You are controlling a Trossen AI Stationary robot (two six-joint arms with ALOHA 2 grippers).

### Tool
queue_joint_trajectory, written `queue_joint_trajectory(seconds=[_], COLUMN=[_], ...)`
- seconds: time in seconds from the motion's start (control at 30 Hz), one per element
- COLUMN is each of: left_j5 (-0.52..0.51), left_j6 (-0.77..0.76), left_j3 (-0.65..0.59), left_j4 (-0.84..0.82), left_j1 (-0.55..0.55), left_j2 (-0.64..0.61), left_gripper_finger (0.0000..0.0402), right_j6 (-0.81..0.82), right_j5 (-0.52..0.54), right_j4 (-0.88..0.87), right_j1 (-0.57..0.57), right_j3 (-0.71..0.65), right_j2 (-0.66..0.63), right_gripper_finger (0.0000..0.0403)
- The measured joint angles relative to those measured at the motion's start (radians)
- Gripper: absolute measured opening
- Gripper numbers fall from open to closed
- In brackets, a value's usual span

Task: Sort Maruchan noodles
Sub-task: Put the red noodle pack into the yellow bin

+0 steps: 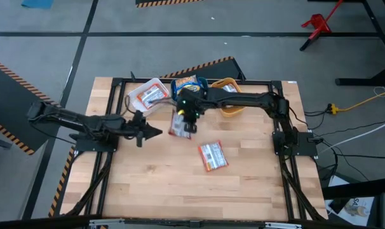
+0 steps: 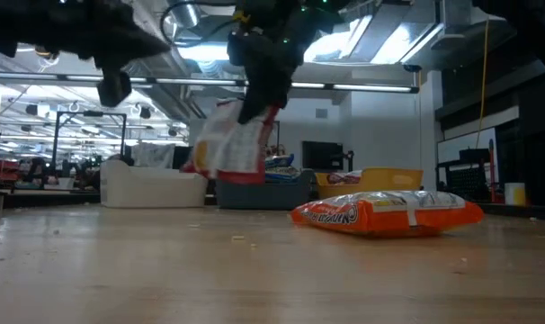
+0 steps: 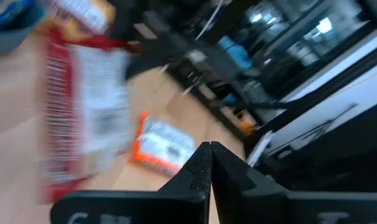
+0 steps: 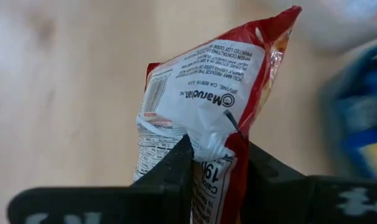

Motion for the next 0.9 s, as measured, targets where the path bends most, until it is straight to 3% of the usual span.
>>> queue_joint_trajectory(seconds=[0.13,0.5,0.9], left_j5=[-0.003,-0.007,-0.037], left_j6=[0.021,0.11,0.171], left_j3=[0.0,0.0,0.001], left_j4=[0.004,0.007,0.012], left_j1=[-0.011,-0.026,-0.025], left_j2=[-0.094,-0.283,-0.345], left_gripper_finger=[0.0,0.0,0.0], right_j6=[0.009,0.055,0.332], right_j5=[0.076,0.084,-0.04], right_j4=[0.128,0.61,0.993], right_j1=[-0.025,-0.118,-0.233], right_j3=[0.005,0.008,0.014], right_j2=[-0.001,0.05,0.199], right_gripper_finger=[0.0071,0.0071,0.0071])
